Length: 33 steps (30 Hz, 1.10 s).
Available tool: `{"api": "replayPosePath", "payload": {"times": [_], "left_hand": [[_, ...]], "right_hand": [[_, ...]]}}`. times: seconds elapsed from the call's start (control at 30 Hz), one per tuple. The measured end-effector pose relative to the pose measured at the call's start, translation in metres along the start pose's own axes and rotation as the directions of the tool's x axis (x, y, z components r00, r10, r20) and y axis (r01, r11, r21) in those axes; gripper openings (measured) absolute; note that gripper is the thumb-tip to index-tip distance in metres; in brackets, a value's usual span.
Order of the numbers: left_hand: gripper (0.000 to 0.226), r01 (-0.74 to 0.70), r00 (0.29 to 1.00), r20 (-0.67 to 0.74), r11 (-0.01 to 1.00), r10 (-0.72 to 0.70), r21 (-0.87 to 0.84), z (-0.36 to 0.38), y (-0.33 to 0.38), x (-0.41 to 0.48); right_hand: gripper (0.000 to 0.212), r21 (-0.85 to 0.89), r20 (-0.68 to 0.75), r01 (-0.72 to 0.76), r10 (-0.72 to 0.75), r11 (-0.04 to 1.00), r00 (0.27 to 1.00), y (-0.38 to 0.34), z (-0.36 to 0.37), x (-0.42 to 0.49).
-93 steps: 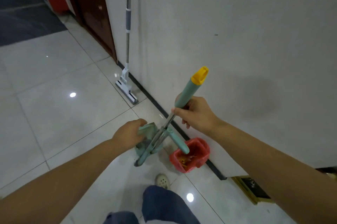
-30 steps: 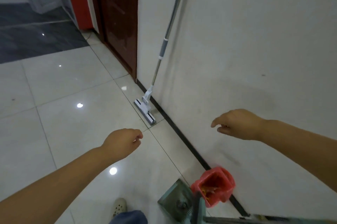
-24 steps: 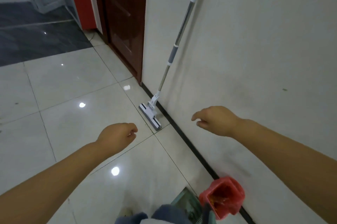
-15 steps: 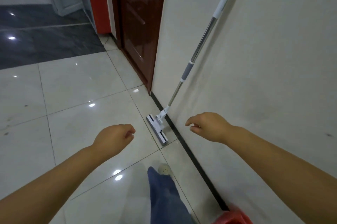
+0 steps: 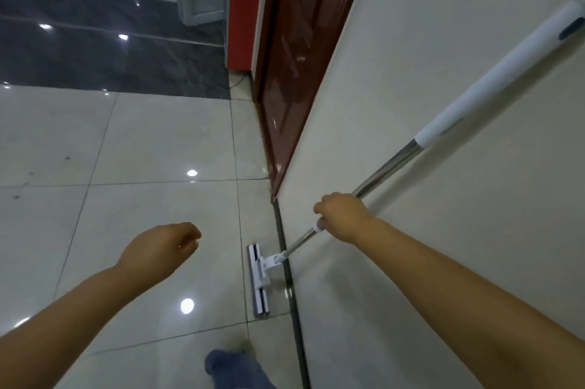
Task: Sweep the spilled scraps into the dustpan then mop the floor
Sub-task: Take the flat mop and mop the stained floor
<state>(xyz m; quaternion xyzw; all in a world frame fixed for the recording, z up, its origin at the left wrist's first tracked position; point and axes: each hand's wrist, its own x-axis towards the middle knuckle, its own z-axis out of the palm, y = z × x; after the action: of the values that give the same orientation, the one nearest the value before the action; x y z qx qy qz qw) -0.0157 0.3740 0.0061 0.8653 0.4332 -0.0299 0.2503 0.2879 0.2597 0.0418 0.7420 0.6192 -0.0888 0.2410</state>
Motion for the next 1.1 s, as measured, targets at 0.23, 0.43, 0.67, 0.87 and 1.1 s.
{"api": "replayPosePath", "payload": {"times": [0.23, 0.43, 0.67, 0.87, 1.1], "left_hand": [[0.030, 0.099, 0.994, 0.053, 0.990, -0.094, -0.097, 0.016, 0.011, 0.028], [0.030, 0.131, 0.991, 0.046, 0.979, -0.125, -0.156, 0.018, -0.001, 0.036], [0.029, 0.197, 0.980, 0.078, 0.958, -0.185, -0.206, 0.005, -0.061, 0.032], [0.028, 0.244, 0.970, 0.067, 0.931, -0.234, -0.272, -0.028, -0.141, 0.029], [0.025, 0.369, 0.926, 0.066, 0.856, -0.372, -0.363, -0.070, -0.254, 0.019]], "right_hand": [[0.046, -0.358, 0.460, 0.023, 0.155, 0.933, 0.874, 0.024, 0.001, 0.062], [0.029, -0.301, 0.511, 0.008, 0.154, 0.954, 0.846, 0.013, -0.028, 0.076], [0.032, -0.335, 0.454, 0.025, 0.138, 0.942, 0.880, -0.034, -0.073, 0.111], [0.040, -0.357, 0.413, 0.061, 0.099, 0.932, 0.905, -0.114, -0.131, 0.151], [0.035, -0.317, 0.322, 0.160, -0.052, 0.935, 0.945, -0.252, -0.206, 0.216]]}}
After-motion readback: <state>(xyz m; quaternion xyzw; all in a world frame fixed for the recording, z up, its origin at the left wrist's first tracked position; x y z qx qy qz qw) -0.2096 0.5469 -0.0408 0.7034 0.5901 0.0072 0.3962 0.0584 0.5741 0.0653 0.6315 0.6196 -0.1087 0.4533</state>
